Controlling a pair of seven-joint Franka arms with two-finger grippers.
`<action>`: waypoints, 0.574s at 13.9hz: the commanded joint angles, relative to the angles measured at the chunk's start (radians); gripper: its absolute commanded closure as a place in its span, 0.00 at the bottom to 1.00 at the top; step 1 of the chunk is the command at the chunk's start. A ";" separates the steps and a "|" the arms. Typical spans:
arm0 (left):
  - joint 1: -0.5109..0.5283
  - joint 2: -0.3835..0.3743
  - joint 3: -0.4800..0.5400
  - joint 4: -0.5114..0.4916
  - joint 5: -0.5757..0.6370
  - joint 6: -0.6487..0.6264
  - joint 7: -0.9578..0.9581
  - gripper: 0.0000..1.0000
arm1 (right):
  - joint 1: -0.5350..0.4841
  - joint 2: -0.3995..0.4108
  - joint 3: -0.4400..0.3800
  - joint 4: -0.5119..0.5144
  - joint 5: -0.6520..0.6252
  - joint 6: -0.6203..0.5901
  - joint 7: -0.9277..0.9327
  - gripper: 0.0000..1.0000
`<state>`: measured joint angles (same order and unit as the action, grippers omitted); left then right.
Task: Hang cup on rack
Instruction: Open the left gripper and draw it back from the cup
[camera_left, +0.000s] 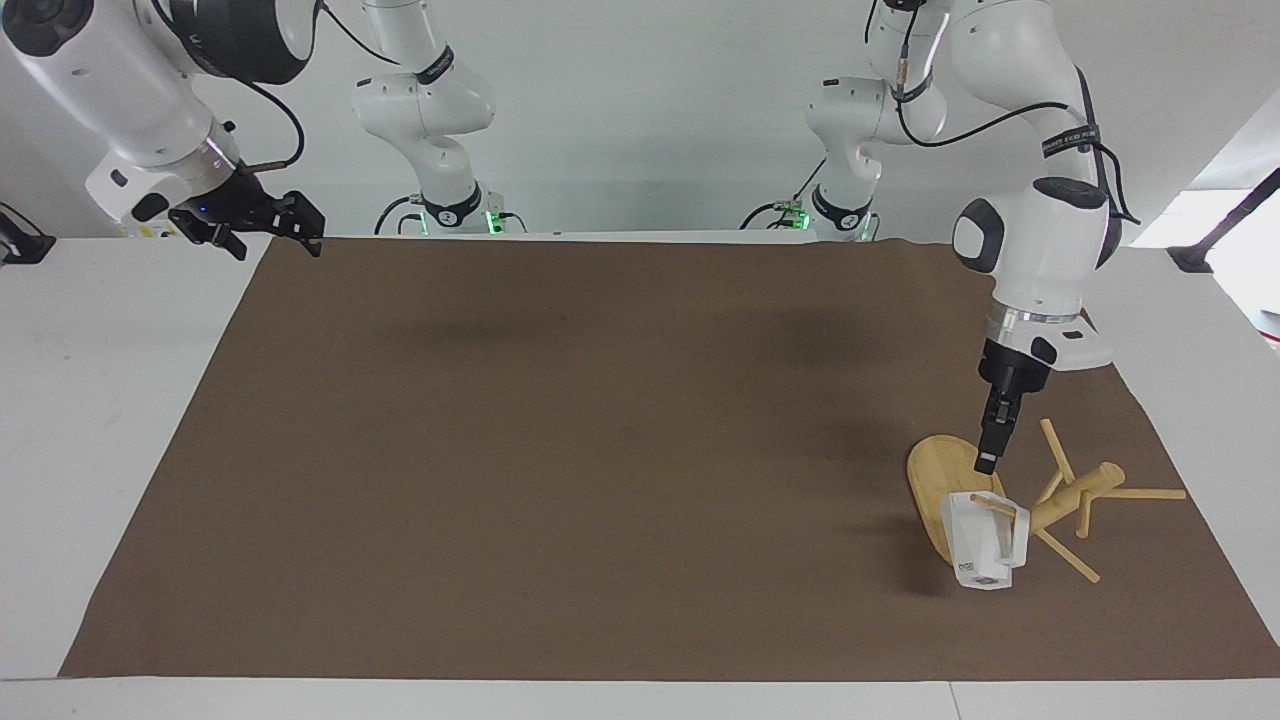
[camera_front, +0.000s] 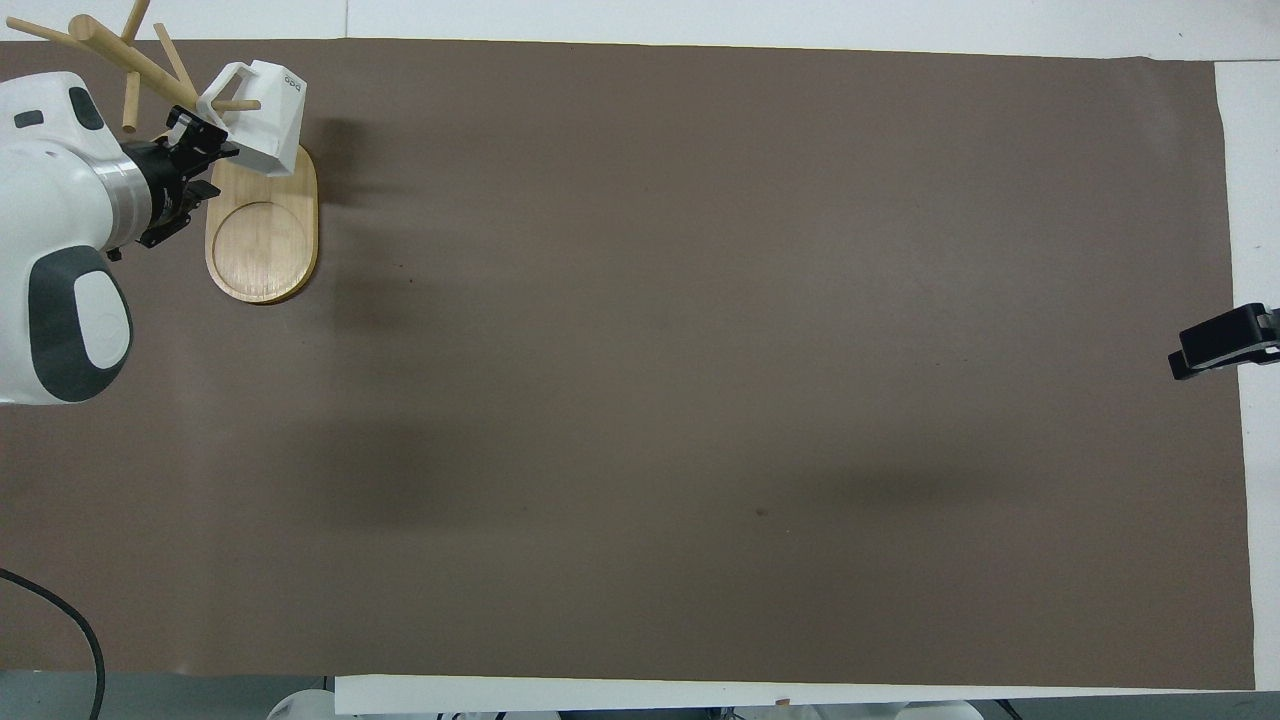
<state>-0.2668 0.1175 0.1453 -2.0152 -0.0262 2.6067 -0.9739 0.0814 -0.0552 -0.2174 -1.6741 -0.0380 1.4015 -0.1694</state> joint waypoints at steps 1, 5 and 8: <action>-0.005 -0.045 -0.004 0.091 -0.006 -0.191 0.014 0.48 | -0.002 -0.014 0.009 -0.010 -0.007 -0.004 0.008 0.01; -0.032 -0.097 -0.004 0.231 0.005 -0.534 0.017 0.00 | -0.002 -0.017 0.013 -0.033 -0.005 0.033 0.045 0.01; -0.034 -0.147 -0.004 0.239 0.014 -0.658 0.113 0.00 | 0.003 -0.018 0.013 -0.038 -0.005 0.047 0.134 0.01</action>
<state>-0.2956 -0.0019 0.1359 -1.7802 -0.0223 2.0340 -0.9400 0.0852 -0.0553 -0.2105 -1.6858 -0.0379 1.4259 -0.0817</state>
